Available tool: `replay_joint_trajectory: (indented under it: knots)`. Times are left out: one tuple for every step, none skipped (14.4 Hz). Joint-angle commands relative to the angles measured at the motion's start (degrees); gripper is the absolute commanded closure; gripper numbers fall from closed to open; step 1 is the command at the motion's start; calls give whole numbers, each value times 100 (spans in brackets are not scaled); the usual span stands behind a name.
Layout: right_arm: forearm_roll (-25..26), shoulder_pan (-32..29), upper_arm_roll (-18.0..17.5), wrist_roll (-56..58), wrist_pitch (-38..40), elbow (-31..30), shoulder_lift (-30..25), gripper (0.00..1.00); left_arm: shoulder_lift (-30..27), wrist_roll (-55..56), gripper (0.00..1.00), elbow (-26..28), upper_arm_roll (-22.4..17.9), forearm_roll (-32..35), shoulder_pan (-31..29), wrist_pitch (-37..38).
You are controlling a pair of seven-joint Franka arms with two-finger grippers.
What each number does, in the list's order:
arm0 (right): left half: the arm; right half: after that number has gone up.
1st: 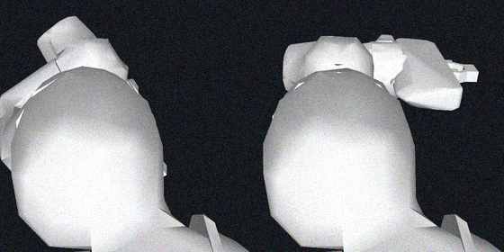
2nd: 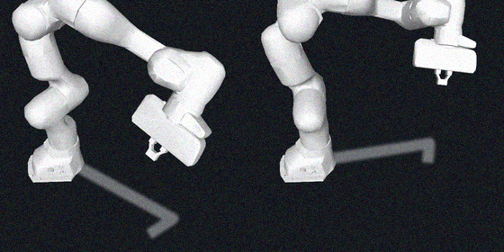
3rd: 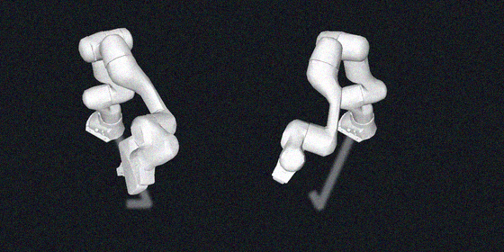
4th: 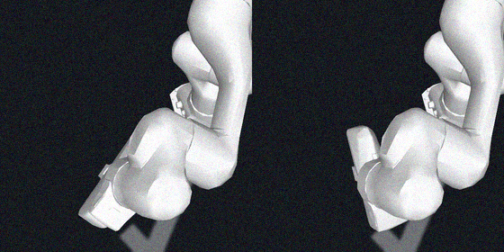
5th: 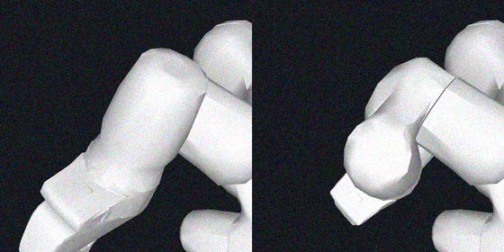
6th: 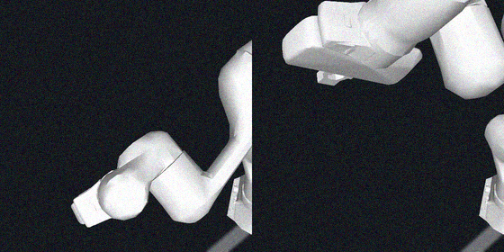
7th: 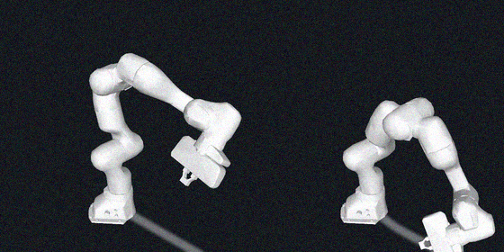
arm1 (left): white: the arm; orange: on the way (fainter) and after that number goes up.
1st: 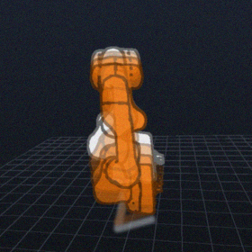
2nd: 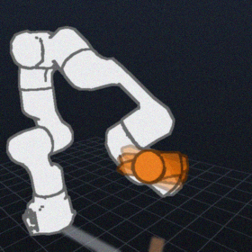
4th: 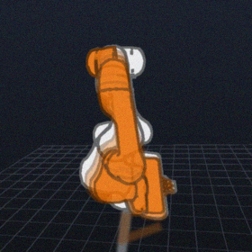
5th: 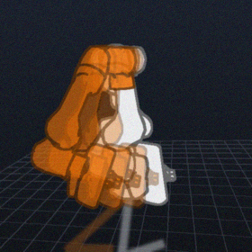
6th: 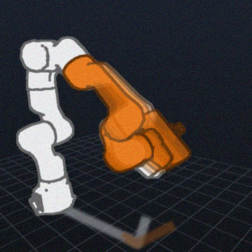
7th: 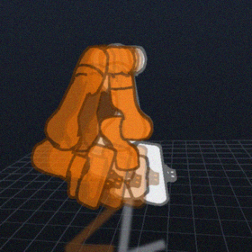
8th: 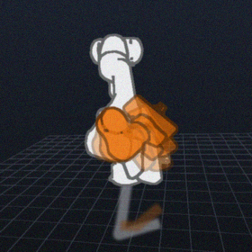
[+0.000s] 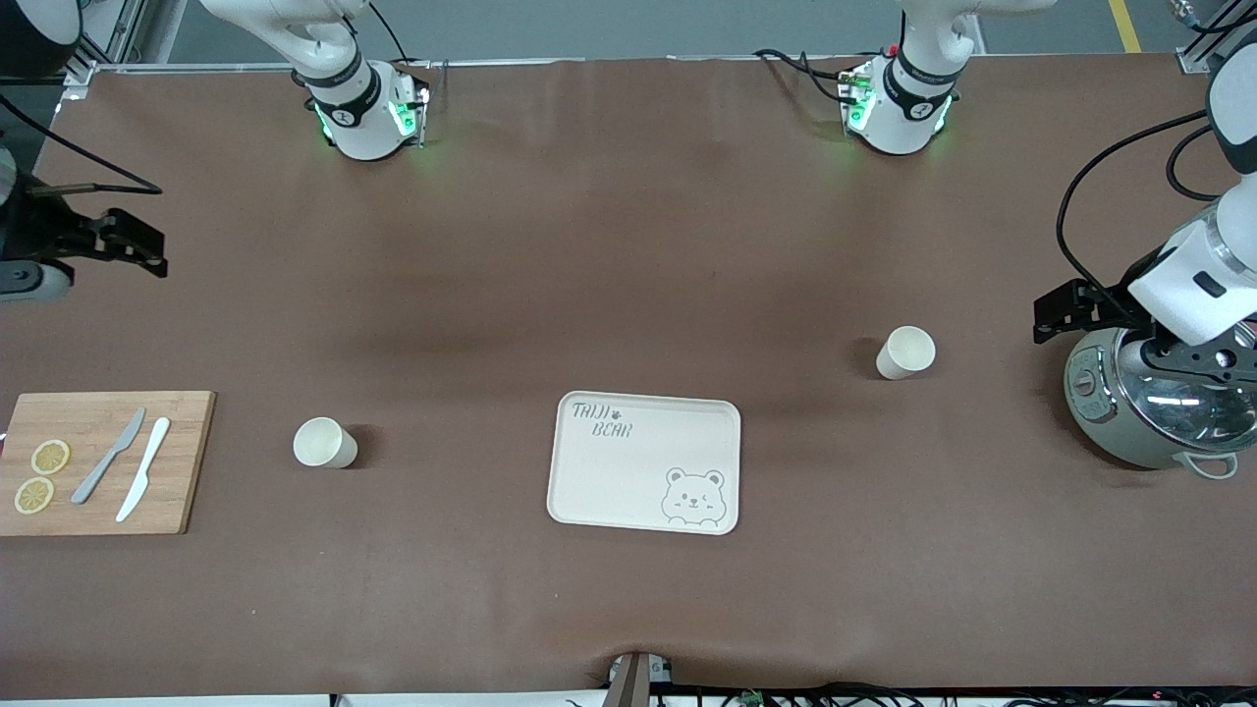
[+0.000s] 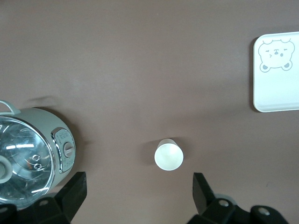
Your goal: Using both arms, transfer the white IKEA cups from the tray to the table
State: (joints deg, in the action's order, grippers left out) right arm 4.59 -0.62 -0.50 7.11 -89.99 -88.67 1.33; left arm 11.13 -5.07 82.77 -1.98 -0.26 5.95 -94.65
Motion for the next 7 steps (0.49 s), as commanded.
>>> replay_joint_trajectory:
  knots:
    - [112,-96,-2,-52,-273,236,60,0,29,-117,0,-85,-39,-106,12,-10]
    - [103,-157,-2,-52,-283,245,69,0,29,-117,0,-85,-39,-97,12,-18]
    - [68,-192,-11,-61,-326,254,87,0,29,-117,0,-85,-30,-97,12,-18]
    - [68,-184,-11,-52,-422,245,139,0,29,-117,0,-85,-39,-106,12,-18]
    - [68,-184,-11,-52,-536,245,166,0,29,-117,0,-85,-39,-115,3,-10]
    - [103,-166,-11,-52,-616,245,201,0,29,-117,0,-85,-39,-115,3,-10]
    - [112,-157,-11,-52,-634,245,210,0,29,-117,0,-85,-39,-106,3,-10]
